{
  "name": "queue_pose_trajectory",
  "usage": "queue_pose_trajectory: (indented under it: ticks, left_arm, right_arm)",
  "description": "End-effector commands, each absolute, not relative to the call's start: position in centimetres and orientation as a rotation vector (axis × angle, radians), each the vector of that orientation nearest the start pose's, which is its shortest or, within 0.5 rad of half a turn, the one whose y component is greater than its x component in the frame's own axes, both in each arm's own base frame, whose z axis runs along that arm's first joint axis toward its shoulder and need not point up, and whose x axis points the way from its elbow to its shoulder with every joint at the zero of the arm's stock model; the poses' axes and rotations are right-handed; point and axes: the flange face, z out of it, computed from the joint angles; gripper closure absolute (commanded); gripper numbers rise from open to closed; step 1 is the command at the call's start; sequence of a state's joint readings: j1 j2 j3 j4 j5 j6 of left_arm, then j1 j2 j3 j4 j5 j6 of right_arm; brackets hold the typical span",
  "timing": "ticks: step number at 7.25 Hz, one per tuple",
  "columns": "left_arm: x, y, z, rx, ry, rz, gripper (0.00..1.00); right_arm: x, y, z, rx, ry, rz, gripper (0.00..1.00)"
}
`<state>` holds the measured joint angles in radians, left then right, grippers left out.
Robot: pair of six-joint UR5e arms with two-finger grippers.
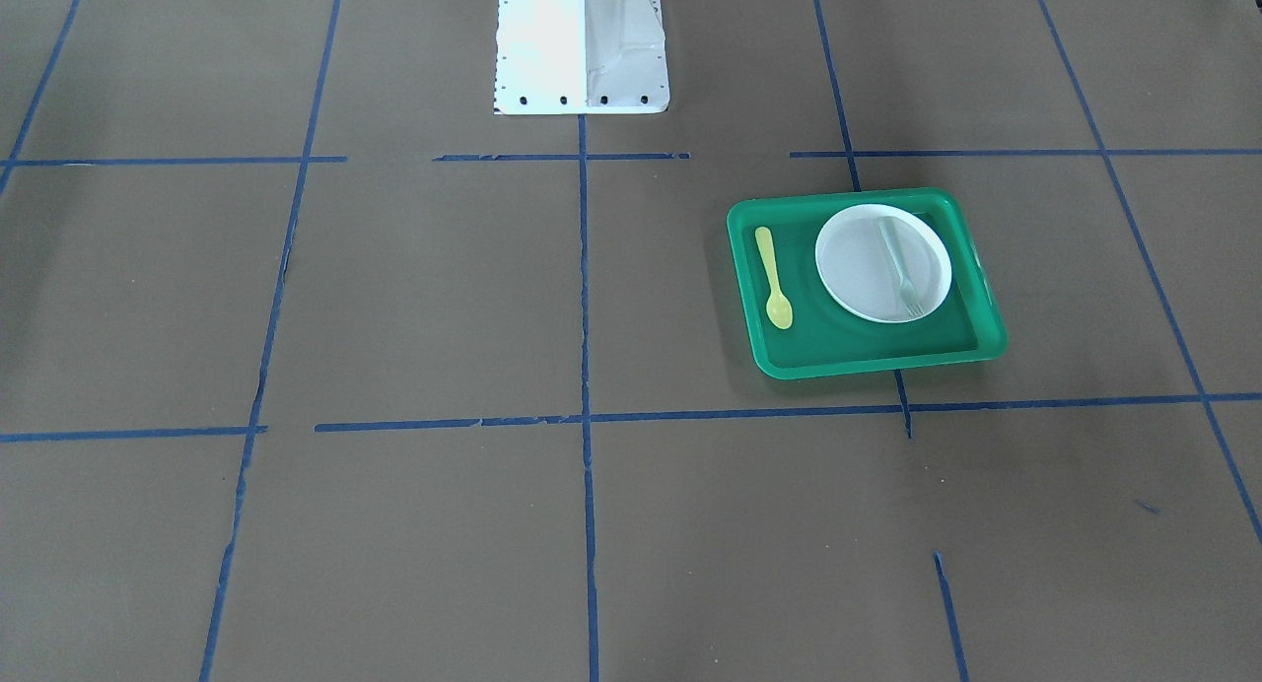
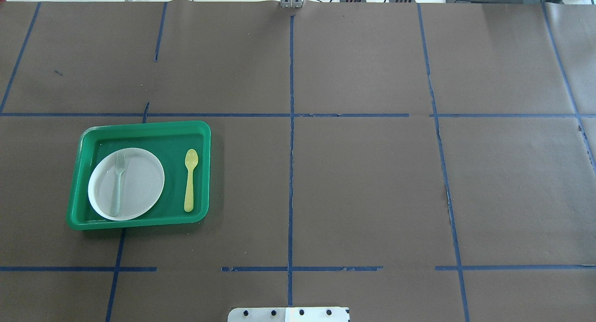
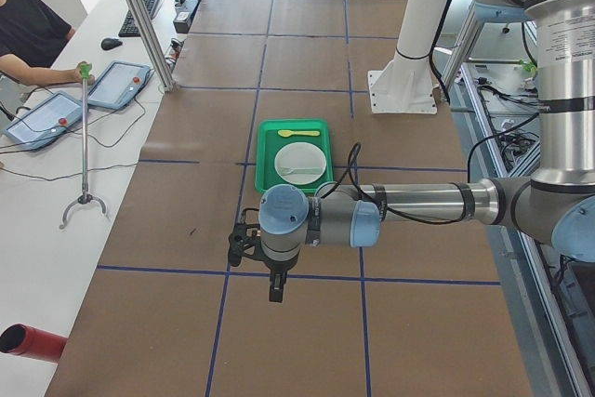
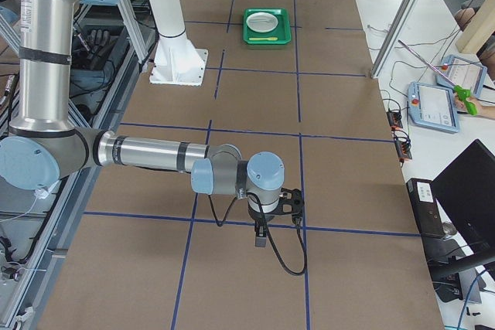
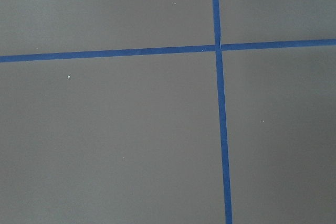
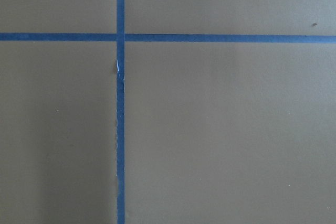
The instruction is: Place spoon
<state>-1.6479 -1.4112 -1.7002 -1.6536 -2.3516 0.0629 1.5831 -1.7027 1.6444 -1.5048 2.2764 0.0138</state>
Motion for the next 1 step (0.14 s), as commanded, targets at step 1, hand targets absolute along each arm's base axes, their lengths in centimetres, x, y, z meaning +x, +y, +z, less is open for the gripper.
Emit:
queue_pose_trajectory:
  ticks: [1]
  left_arm:
    - [-9.65,-42.23,65.89,0.106,0.775,0.006,0.00]
  right_arm:
    - [7.41,-43.50,68.17,0.007,-0.706,0.022,0.00]
